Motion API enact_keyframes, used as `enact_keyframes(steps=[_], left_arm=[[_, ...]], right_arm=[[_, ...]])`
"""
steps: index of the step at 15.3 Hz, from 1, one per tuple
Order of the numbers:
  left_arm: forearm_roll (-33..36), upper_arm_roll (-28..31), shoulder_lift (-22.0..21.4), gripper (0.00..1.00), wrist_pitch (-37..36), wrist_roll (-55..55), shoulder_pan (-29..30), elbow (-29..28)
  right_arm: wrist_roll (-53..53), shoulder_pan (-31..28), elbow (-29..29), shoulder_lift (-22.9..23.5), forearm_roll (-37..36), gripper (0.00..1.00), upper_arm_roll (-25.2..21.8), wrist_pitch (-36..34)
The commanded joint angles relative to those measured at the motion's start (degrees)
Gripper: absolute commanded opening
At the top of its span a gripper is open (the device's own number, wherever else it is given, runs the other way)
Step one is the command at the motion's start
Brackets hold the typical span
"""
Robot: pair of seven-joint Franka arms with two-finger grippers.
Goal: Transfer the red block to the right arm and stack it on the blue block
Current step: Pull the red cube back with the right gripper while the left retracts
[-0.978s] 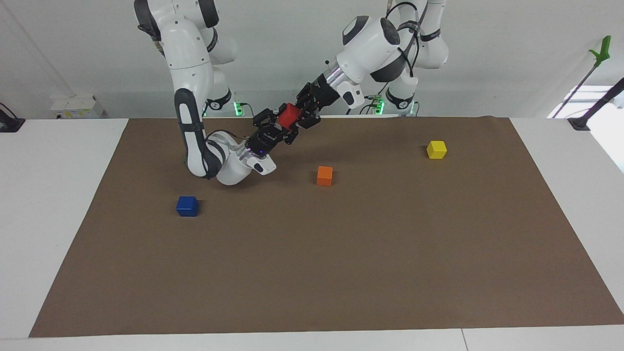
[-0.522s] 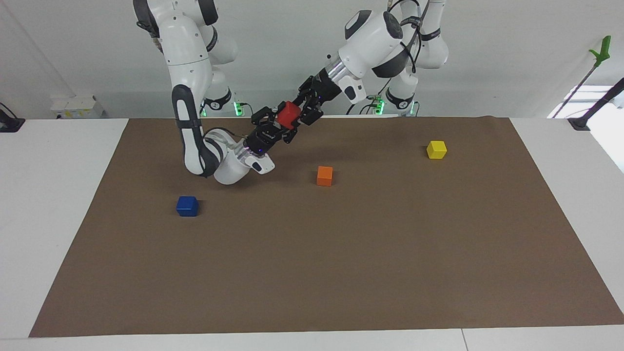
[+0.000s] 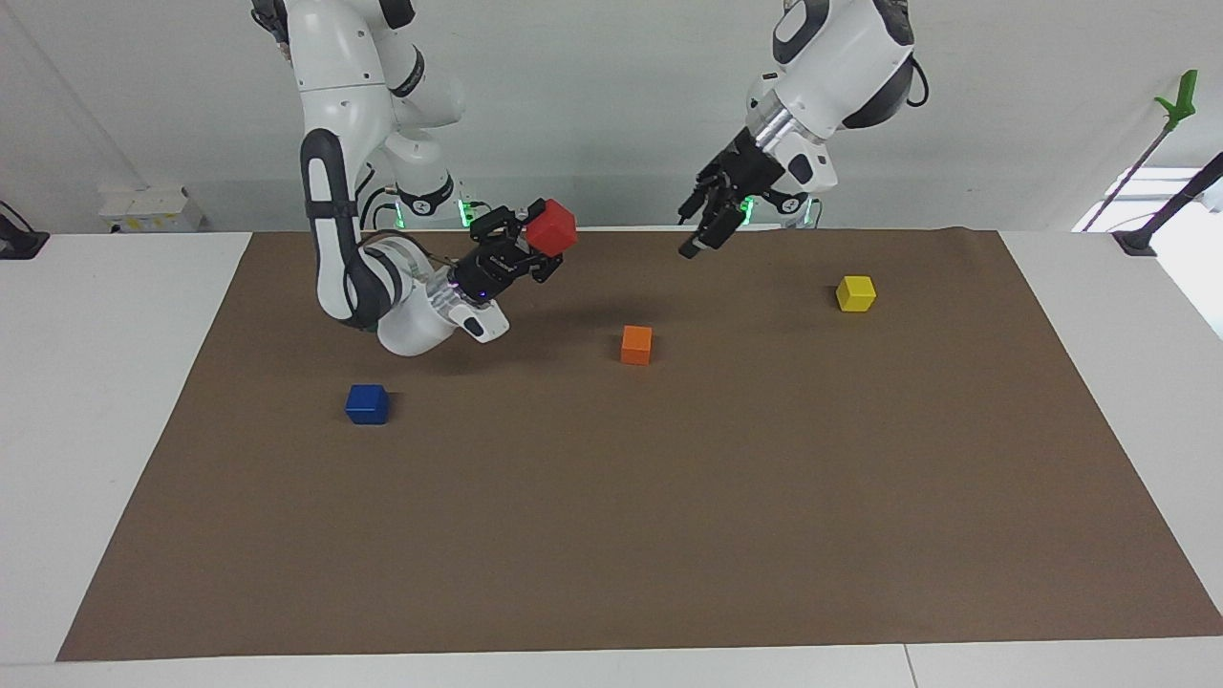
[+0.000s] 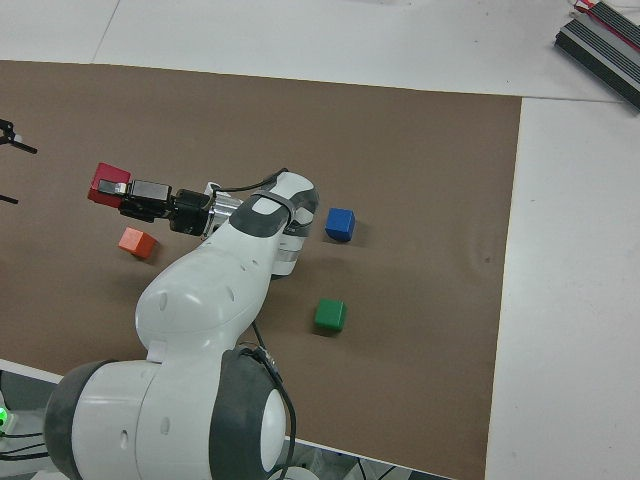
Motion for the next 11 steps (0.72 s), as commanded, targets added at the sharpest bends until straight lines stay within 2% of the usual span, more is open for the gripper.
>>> enact_keyframes(steps=[1, 3, 6, 9, 10, 11], left_arm=[[9.19, -0.5, 0.62, 1.0, -4.38, 16.92, 7.01, 0.06], [17.36, -0.5, 0.72, 1.0, -6.41, 33.96, 11.41, 0.24], [24.58, -0.5, 0.63, 1.0, -10.28, 51.66, 17.83, 0.85], [29.77, -0.5, 1.15, 1.0, -10.46, 67.14, 20.74, 1.72], [32.92, -0.5, 4.11, 1.0, -12.02, 69.62, 20.4, 4.69], [35.74, -0.59, 8.5, 1.0, -15.61, 70.08, 19.96, 10.29]], right_arm=[[8.1, -4.82, 1.39, -6.61, -8.2, 0.0, 0.08, 6.1], [14.08, -7.81, 2.71, -10.83, -12.61, 0.0, 0.08, 9.54], [22.16, -11.32, 6.83, -15.15, -21.65, 0.0, -0.18, 11.82], [24.74, -14.4, 13.24, -16.3, -36.3, 0.0, -0.18, 12.71], [24.57, -14.76, 15.44, -16.56, -43.23, 0.0, -0.18, 13.58], [25.09, -14.85, 17.38, -17.44, -48.61, 0.0, -0.18, 14.55]])
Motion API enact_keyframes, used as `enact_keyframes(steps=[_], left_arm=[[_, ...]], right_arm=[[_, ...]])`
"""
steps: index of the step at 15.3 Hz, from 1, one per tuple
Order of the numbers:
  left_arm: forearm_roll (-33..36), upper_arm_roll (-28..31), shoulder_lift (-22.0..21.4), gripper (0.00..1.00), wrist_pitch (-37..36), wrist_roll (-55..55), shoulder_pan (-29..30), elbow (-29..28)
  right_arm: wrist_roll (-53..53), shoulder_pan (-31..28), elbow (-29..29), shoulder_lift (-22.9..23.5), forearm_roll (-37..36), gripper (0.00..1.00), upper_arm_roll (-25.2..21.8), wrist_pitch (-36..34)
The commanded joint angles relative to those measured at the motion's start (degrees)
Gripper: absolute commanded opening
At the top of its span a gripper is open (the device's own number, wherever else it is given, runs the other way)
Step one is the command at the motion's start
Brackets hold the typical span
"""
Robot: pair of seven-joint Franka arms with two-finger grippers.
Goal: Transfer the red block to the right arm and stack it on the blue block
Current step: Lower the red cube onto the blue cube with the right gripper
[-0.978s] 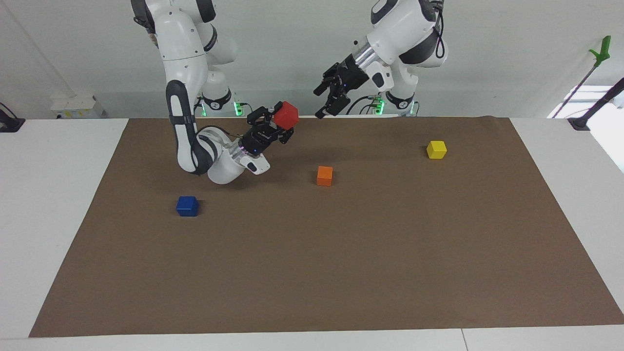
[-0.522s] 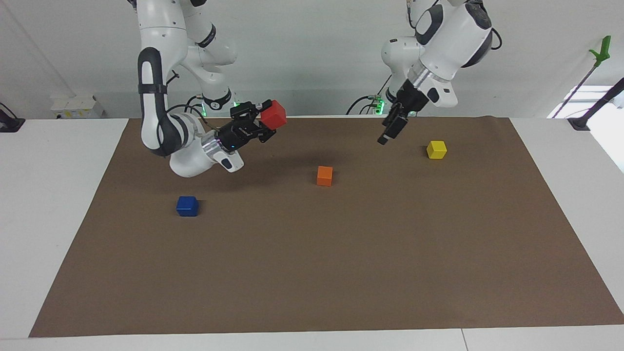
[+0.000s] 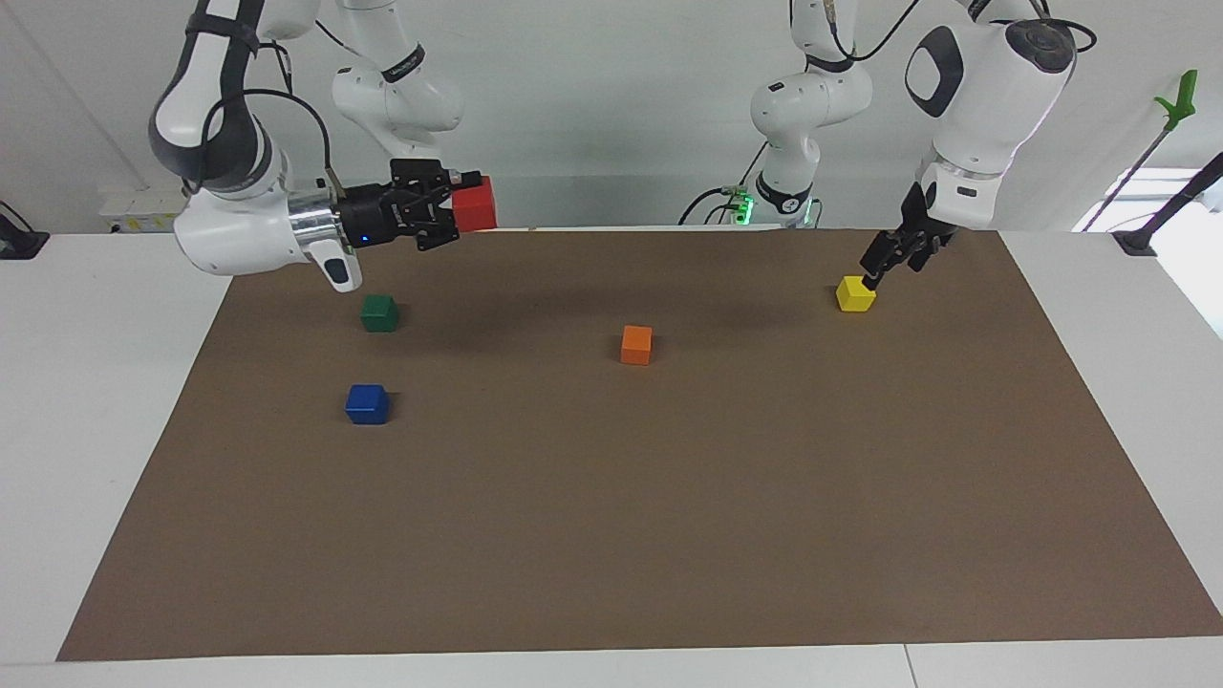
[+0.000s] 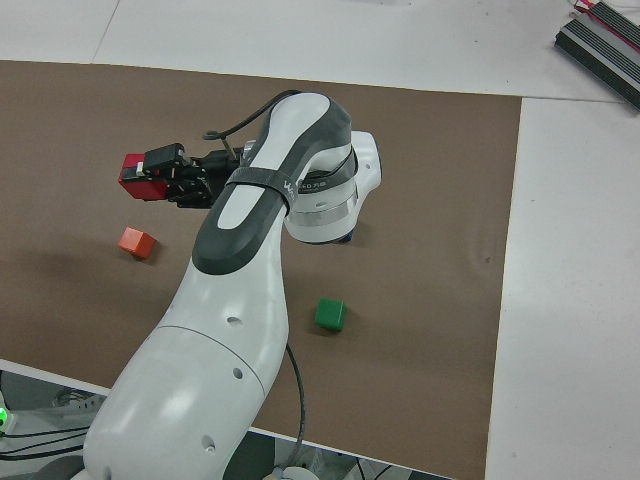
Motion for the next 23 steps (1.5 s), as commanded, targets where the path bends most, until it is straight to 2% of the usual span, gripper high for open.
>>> enact_keyframes(steps=[1, 3, 4, 7, 10, 12, 14, 17, 20, 22, 23], left_arm=[[7.75, -0.89, 13.17, 1.0, -10.38, 4.02, -1.26, 16.61], [10.84, -0.8, 22.25, 1.0, -17.78, 6.13, -3.02, 30.34], [10.33, -0.72, 22.64, 1.0, -17.29, 6.31, -2.68, 31.01], [10.32, -0.45, 19.92, 1.0, -16.76, 5.79, -2.41, 26.63], [10.32, -0.45, 18.34, 1.0, -15.36, 6.05, -3.2, 24.17], [10.32, -0.37, 16.85, 1.0, -14.21, 7.71, -3.64, 21.71], [10.32, 1.9, 16.4, 1.0, -13.16, 9.04, -7.92, 20.91], [9.97, 11.3, 15.87, 1.0, -12.97, 9.39, -17.51, 20.82], [8.4, 11.85, 12.81, 1.0, -12.8, 11.23, -17.71, 17.5], [6.9, 12.2, 9.73, 1.0, -10.0, 11.67, -17.62, 13.72], [6.89, 12.29, 9.72, 1.0, -9.2, 11.76, -17.53, 13.44]], right_arm=[[2.33, -0.62, 6.02, -0.96, -14.89, 0.0, 0.6, 3.36], [2.77, -0.62, 8.75, -1.49, -26.06, 0.0, 0.6, 5.47], [3.65, -0.36, 10.15, -1.84, -30.72, 0.0, 0.6, 5.65], [5.58, 0.26, 11.66, -2.11, -44.44, 0.0, 0.95, 12.4], [11.8, 3.58, 9.74, -2.11, -54.2, 0.0, 1.21, 22.85], [17.17, 5.79, 7.98, -1.76, -61.66, 0.0, 1.3, 27.34], [18.76, 6.41, 4.47, -1.4, -64.24, 0.0, 1.3, 32.52], [19.21, 6.24, 1.82, 0.87, -67.58, 0.0, 1.3, 37.81], [20.43, 6.41, 0.77, 3.6, -70.3, 0.0, 1.3, 41.85], [24.2, 6.94, -0.2, 5.35, -71.98, 0.0, 1.3, 45.02], [27.35, 7.64, -0.2, 6.67, -73.12, 0.0, 1.3, 46.07]])
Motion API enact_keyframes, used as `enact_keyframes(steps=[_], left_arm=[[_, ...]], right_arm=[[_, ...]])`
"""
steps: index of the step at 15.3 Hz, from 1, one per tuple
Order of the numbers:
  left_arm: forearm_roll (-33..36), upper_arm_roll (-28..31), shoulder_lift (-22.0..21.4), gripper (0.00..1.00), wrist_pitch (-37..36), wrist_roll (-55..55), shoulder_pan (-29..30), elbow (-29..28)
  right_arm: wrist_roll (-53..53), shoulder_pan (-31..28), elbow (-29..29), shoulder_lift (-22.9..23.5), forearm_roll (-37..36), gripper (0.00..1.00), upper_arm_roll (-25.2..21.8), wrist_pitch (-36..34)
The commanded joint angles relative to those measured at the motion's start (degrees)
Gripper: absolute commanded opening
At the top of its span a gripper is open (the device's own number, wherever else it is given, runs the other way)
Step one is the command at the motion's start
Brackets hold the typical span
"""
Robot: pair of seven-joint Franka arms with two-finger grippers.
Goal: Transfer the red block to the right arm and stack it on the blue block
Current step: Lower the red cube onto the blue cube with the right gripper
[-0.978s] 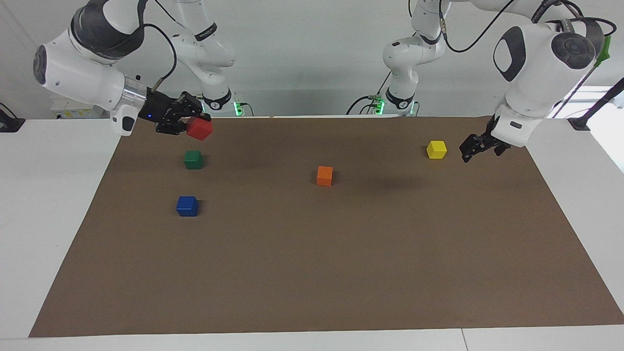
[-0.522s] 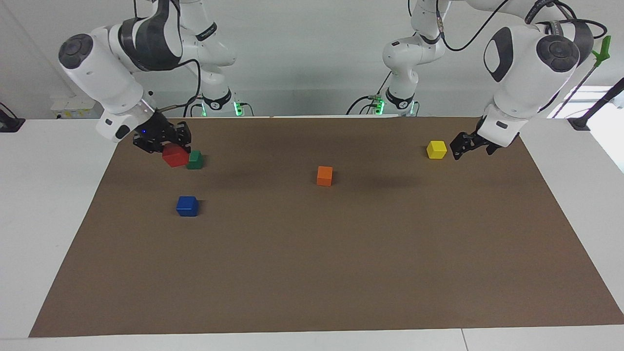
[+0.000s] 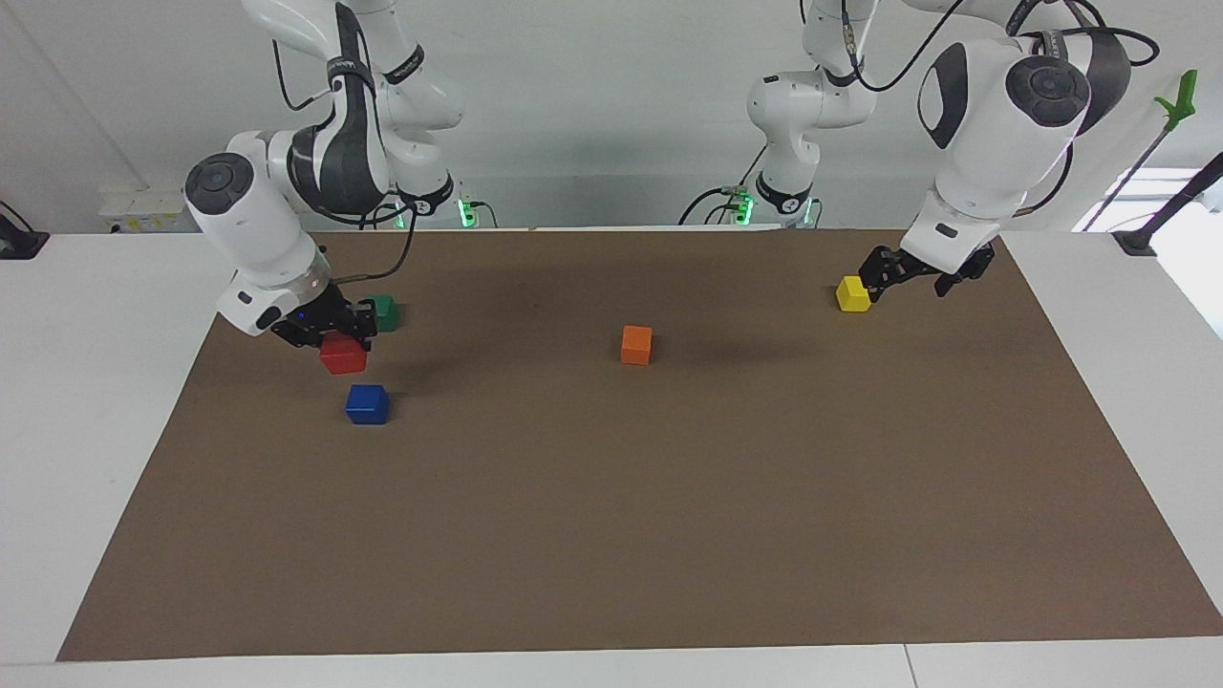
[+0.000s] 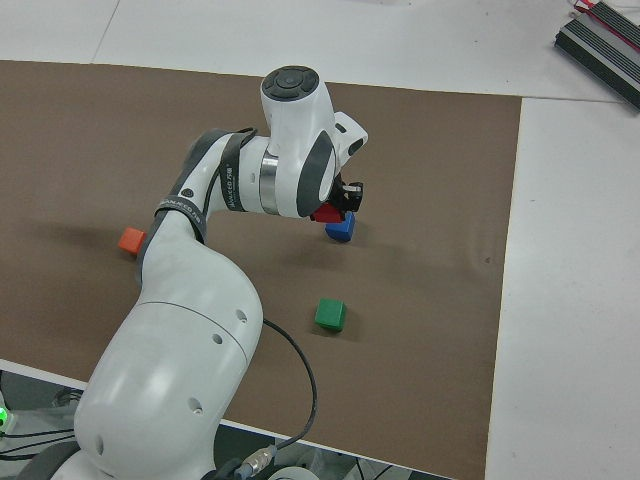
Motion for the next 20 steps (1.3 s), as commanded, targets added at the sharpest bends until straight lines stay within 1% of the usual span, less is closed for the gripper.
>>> enact_keyframes(steps=[1, 3, 6, 8, 10, 12, 14, 16, 20], left_arm=[[-1.24, 1.37, -4.14, 1.0, 4.86, 1.58, -0.72, -5.36], [-1.24, 1.37, -3.79, 1.0, 6.8, 2.54, -0.72, -5.1], [-1.24, 1.46, -3.96, 1.0, 6.63, 2.63, -0.46, -5.1], [-1.33, 1.46, -3.52, 1.0, 7.33, 2.81, 0.24, -4.75], [-1.5, 1.37, -2.91, 1.0, 8.73, 2.72, 0.25, -4.22], [-1.68, 1.46, -2.03, 1.0, 8.39, 2.81, 0.42, -3.43], [-2.12, 1.37, -1.06, 1.0, 7.16, 2.81, 1.21, -1.85], [-3.0, 1.28, -1.58, 1.0, 6.1, 2.81, 1.65, -1.67], [-3.09, 1.28, -1.85, 1.0, 6.1, 2.81, 1.65, -1.76]], right_arm=[[7.19, 0.76, -0.84, 2.29, -3.54, 0.0, 0.39, 3.79], [7.65, 0.85, -1.28, 3.09, -3.63, 0.0, 0.39, 5.29], [8.09, 0.76, -2.07, 4.14, -3.72, 0.0, 0.39, 7.14], [8.18, 0.94, -4.27, 3.8, -3.72, 0.0, 0.39, 10.38], [8.09, 0.94, -4.27, 3.88, -3.72, 0.0, 0.39, 10.92], [8.35, 0.85, -4.45, 3.79, -3.63, 0.0, 0.39, 11.01], [8.88, 0.59, -5.32, 3.71, -3.72, 0.0, 0.39, 12.67], [9.41, 0.24, -6.64, 3.44, -3.63, 0.0, 0.39, 14.96], [10.55, 0.15, -6.73, 3.44, -2.58, 0.0, 0.39, 15.06]])
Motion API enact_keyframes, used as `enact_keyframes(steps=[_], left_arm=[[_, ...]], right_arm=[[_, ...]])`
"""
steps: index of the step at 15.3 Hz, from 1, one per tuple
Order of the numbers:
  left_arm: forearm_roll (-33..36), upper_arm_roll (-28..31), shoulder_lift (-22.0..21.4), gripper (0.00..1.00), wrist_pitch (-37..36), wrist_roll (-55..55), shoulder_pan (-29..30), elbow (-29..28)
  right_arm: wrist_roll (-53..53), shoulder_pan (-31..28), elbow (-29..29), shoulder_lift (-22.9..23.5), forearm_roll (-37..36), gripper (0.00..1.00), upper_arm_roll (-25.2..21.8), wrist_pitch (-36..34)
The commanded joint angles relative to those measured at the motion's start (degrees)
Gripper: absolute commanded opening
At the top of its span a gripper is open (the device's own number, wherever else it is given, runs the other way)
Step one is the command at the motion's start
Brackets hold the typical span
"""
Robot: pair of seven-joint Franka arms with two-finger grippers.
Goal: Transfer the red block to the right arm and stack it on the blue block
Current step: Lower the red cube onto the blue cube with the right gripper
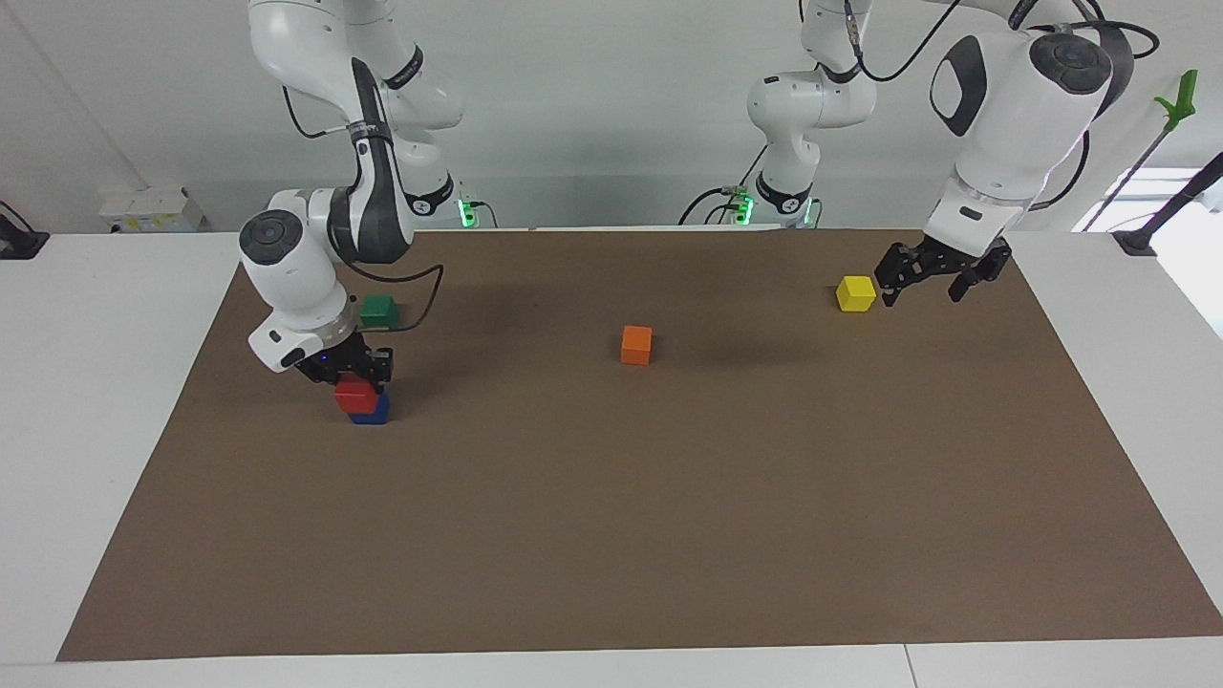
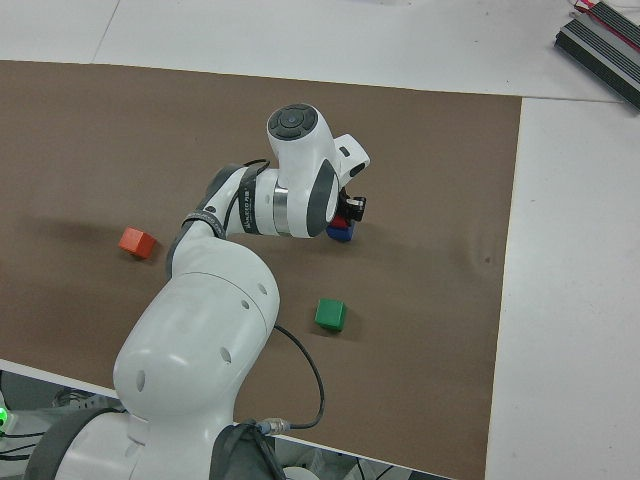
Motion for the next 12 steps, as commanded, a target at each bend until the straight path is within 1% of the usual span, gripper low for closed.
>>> enact_keyframes(steps=[1, 2, 3, 4, 5, 6, 7, 11, 12], left_arm=[[-0.96, 0.01, -0.2, 1.0, -1.31, 1.08, 0.44, 0.75], [-0.96, 0.01, -0.2, 1.0, -1.31, 0.9, 0.36, 0.75], [-1.05, -0.08, -0.55, 1.0, -1.48, 0.81, 0.44, 0.75], [-1.05, -0.08, -1.25, 1.0, -1.31, 0.81, 0.53, 0.57], [-1.05, -0.08, -1.43, 1.0, -1.05, 0.81, 0.7, 0.92], [-1.05, -0.34, -1.43, 1.0, -0.87, 0.81, 0.71, 1.01], [-1.14, -0.43, -1.61, 1.0, -0.95, 0.72, 0.71, 1.01], [-1.31, -0.52, -1.79, 1.0, -0.96, 0.64, 0.62, 1.01], [-1.31, -0.52, -1.79, 1.0, -0.96, 0.64, 0.71, 1.01]], right_arm=[[1.58, -0.65, -1.53, -0.89, 0.0, 0.0, 0.39, 1.35], [1.75, -0.57, -1.44, -0.89, 0.52, 0.05, 0.39, 1.17], [1.93, -0.65, -1.36, -0.89, 1.39, 0.14, 0.39, 0.91], [1.76, -0.65, -1.18, -0.89, 2.19, 0.27, 0.39, 0.65], [1.67, -0.65, -1.09, -0.81, 2.19, 0.66, 0.39, 0.64], [1.67, -0.65, -0.92, -0.81, 2.19, 0.89, 0.39, 0.56], [1.41, -0.65, -0.83, -0.72, 2.19, 1.0, 0.39, 0.56], [1.05, -0.65, -0.57, -0.81, 2.19, 1.0, 0.39, 0.21], [0.97, -0.74, 0.39, -0.89, 2.19, 1.0, 0.39, -1.28]])
